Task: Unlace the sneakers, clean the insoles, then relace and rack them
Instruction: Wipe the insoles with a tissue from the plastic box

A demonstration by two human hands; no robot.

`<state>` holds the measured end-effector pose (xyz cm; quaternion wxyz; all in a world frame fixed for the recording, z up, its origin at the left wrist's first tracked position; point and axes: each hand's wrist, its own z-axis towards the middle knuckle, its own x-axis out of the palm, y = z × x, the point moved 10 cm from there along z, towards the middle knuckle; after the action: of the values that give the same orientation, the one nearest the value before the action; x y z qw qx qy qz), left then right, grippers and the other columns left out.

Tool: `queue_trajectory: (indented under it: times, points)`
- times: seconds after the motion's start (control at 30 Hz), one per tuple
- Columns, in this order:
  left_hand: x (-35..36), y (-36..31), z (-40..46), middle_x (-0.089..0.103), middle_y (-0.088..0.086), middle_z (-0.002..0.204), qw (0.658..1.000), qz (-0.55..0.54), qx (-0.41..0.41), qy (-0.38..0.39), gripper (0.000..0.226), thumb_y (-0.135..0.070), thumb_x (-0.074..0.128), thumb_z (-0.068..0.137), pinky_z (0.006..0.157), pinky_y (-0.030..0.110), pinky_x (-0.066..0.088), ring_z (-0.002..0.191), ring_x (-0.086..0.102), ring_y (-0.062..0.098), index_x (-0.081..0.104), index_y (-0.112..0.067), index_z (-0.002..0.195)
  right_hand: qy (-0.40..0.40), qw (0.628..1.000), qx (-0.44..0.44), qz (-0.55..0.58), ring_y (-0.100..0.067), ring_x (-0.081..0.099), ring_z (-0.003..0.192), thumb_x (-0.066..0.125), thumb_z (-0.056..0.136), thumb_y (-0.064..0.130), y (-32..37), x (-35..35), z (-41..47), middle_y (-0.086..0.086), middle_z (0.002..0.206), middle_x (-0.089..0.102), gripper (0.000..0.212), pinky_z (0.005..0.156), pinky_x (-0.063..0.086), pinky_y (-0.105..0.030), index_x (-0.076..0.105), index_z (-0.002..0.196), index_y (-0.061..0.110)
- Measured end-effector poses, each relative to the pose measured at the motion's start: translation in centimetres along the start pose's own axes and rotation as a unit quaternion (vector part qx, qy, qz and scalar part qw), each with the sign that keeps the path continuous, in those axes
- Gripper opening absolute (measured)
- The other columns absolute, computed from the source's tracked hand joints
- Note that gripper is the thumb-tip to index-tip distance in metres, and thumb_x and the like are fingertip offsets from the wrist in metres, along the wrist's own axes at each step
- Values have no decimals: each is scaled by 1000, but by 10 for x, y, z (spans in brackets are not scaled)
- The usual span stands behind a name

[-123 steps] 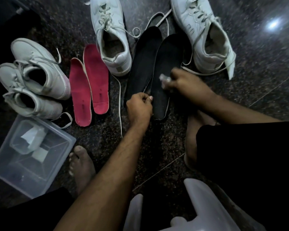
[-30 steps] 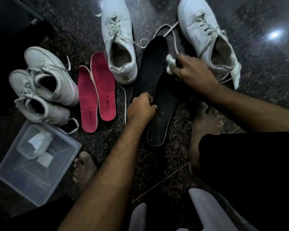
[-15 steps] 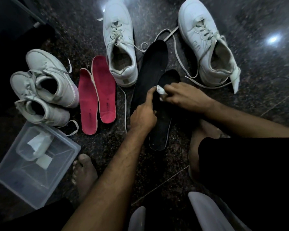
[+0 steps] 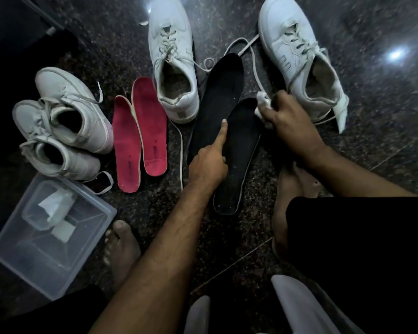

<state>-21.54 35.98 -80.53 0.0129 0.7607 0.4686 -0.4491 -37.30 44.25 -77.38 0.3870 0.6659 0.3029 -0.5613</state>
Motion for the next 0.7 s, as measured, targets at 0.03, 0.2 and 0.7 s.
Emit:
queue_trajectory:
  times: [0.03, 0.2, 0.7]
  points:
    - [1, 1, 1, 66, 17, 115, 1000, -3, -3, 1, 94, -12, 54, 94, 84, 46, 53, 101, 64, 38, -5, -57, 152, -11, 999, -32, 6, -23, 57, 80, 43, 99, 45, 9, -3, -2, 7, 80, 52, 31, 76, 50, -44, 56, 100, 17]
    - [0, 3, 3, 66, 18, 113, 1000, -7, -13, -3, 93, -12, 53, 93, 84, 46, 53, 101, 65, 39, -2, -58, 152, 34, 980, -196, -18, -34, 53, 83, 50, 98, 27, 57, 8, -21, -15, 99, 52, 30, 62, 43, -44, 59, 122, 10]
    - [7, 19, 8, 66, 13, 90, 995, -89, -33, -9, 87, -18, 57, 91, 81, 48, 56, 83, 65, 33, 7, -66, 145, -17, 999, -37, -28, -39, 55, 81, 46, 99, 21, 21, -9, 16, -24, 99, 55, 33, 62, 47, -46, 57, 121, -1]
